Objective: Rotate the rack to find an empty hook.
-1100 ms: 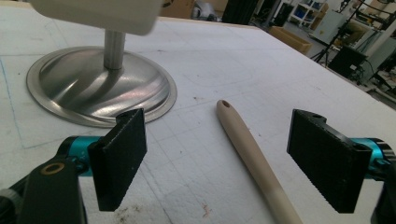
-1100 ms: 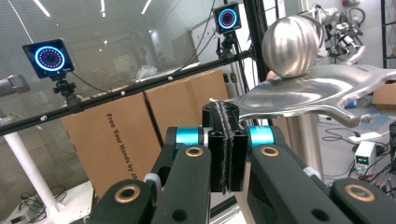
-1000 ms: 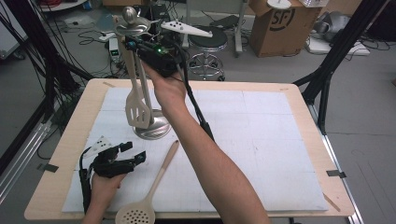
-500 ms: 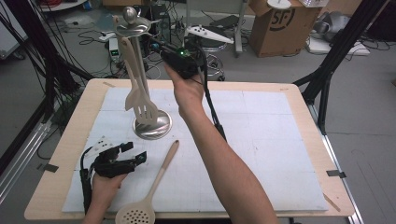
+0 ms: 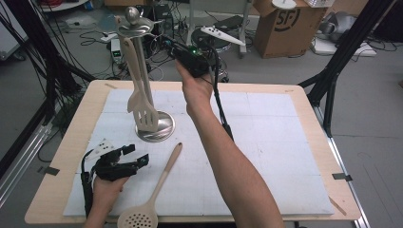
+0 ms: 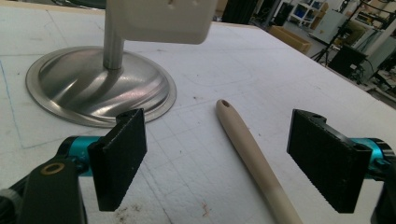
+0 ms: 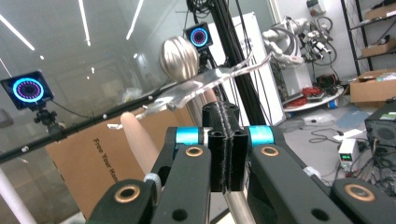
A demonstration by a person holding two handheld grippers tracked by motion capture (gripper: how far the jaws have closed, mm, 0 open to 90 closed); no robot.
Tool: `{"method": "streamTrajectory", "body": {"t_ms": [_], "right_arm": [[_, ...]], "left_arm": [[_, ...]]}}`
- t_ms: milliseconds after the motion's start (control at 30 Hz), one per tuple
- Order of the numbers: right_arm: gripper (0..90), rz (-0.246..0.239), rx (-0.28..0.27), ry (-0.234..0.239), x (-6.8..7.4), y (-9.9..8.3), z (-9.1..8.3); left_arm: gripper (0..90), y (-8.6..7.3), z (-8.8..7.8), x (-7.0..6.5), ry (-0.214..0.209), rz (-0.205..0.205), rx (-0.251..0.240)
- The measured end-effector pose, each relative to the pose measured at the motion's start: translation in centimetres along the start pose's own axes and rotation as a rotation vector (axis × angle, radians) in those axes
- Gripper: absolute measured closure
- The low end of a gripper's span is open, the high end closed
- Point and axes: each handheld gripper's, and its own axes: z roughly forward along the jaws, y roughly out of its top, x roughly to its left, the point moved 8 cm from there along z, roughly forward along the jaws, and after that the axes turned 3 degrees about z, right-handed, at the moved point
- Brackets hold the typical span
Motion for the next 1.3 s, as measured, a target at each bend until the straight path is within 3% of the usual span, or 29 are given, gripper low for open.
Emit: {"method": "streamTrajectory", "body": {"t_ms": [267,967,1300], "right_arm": [[90.0,-0.004,-0.015,0.027,0.5,0.7,0.5],[90.0,-0.053,0.014,0.077,3.6,-0.8,1.2],[90.0,-0.048,0.025,0.106,4.6,-1.6,1.8]], "left_arm": [[20.5,0.0,-0.1,0.1,0.005,-0.003,-0.006],[20.5,0.0,0.1,0.0,0.005,0.004,0.002],[20.5,0.0,0.0,0.0,0.003,0.003,-0.001]]}}
